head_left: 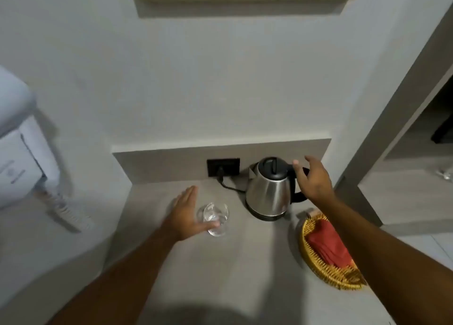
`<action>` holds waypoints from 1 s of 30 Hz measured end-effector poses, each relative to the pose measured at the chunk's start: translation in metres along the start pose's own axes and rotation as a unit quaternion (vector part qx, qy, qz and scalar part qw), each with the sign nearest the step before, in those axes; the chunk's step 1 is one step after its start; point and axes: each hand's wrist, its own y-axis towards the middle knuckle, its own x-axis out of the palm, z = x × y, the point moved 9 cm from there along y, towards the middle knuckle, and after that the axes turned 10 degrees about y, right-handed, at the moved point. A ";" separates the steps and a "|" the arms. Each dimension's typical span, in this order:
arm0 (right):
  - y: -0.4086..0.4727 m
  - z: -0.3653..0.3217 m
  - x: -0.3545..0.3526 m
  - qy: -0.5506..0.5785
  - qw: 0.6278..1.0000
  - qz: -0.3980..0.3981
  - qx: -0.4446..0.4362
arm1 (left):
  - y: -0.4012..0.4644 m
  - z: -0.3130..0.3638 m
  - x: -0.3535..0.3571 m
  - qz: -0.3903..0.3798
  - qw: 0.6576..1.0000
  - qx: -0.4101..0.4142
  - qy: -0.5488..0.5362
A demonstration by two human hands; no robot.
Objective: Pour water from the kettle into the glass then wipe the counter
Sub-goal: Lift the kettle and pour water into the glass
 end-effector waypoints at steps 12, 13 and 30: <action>0.002 0.061 0.016 0.265 0.936 0.128 0.194 | -0.007 -0.019 0.082 0.066 0.951 -0.102 -0.285; 0.005 0.064 0.017 0.272 0.934 0.131 0.193 | -0.006 -0.020 0.086 0.067 0.945 -0.109 -0.301; 0.048 -0.042 0.034 0.087 0.996 0.005 -0.006 | -0.008 -0.017 0.083 0.113 0.930 -0.140 -0.319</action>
